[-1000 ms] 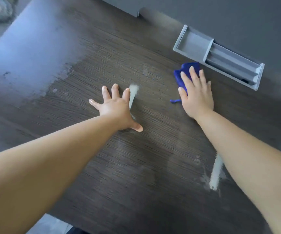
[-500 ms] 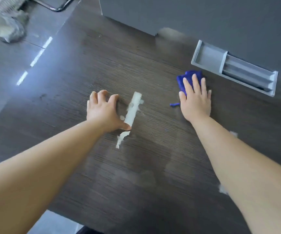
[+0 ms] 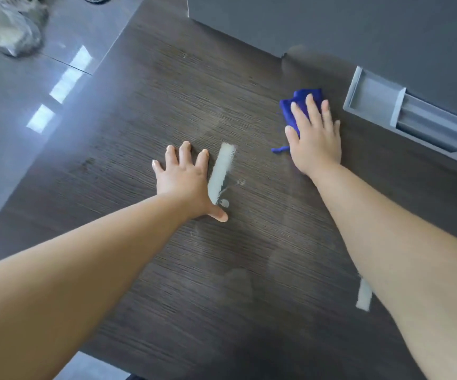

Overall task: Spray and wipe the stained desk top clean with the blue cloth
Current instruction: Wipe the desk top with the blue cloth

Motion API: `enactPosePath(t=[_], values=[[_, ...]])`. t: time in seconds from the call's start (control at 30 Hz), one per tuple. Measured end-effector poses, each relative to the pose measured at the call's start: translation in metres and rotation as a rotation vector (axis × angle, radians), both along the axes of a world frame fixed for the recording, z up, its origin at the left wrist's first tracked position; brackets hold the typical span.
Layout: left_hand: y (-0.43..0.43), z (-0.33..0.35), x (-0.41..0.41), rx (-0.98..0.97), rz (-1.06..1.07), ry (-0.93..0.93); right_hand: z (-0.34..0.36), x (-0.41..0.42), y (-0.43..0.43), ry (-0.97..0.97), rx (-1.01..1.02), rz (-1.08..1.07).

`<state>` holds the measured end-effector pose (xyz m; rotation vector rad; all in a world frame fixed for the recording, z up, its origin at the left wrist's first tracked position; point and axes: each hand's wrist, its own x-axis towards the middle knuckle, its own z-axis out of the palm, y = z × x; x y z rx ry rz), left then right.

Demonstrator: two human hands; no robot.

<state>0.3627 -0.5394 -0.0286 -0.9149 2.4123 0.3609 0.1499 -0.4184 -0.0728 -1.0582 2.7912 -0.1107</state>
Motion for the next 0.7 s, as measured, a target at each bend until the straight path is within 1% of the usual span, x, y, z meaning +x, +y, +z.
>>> enactPosePath(t=[0.03,0.07,0.1,0.13,0.17,0.27,0.3,0.33,0.37,0.4,0.47,0.53,0.57,0.6,0.63,0.7], values=[[0.000,0.001,-0.001,0.001,-0.006,-0.011,0.002,0.000,-0.020,0.009,0.008,-0.098],[0.001,0.001,-0.001,-0.001,-0.010,-0.021,0.002,0.005,-0.039,0.008,0.017,-0.147],[0.001,0.001,-0.001,-0.006,-0.012,-0.029,0.001,0.014,-0.056,0.005,0.019,-0.126],[0.001,0.001,-0.002,-0.010,-0.014,-0.036,0.001,0.027,-0.067,0.003,0.018,-0.037],[0.001,0.002,-0.002,-0.011,-0.016,-0.041,0.000,0.040,-0.072,0.003,0.017,0.103],[0.000,0.003,-0.002,-0.003,-0.016,-0.042,0.000,0.063,-0.052,-0.007,0.007,0.613],[0.001,0.004,-0.002,-0.001,-0.014,-0.041,-0.001,0.058,-0.038,-0.010,-0.011,0.725],[0.000,0.004,-0.002,0.001,-0.012,-0.042,-0.001,0.046,-0.026,-0.008,-0.025,0.781],[0.001,0.004,-0.002,0.003,-0.012,-0.045,-0.001,0.030,-0.016,0.006,-0.030,0.767],[0.001,0.004,-0.003,0.005,-0.013,-0.046,-0.001,0.012,-0.010,0.018,-0.029,0.694],[0.000,0.004,-0.003,0.008,-0.009,-0.045,0.001,-0.013,-0.017,0.000,0.002,0.409],[0.000,0.005,-0.004,0.017,-0.010,-0.047,0.001,-0.012,-0.041,0.020,0.023,0.112],[0.000,0.005,-0.004,0.017,-0.010,-0.044,0.001,-0.003,-0.056,0.027,0.016,0.005],[0.000,0.004,-0.003,0.012,-0.005,-0.036,0.000,0.009,-0.069,0.027,0.007,-0.052],[0.000,0.003,-0.002,0.004,0.005,-0.019,-0.001,0.022,-0.080,0.026,-0.002,-0.042],[0.000,0.004,0.001,0.007,0.014,0.024,-0.001,0.052,-0.086,0.029,0.005,0.118]])
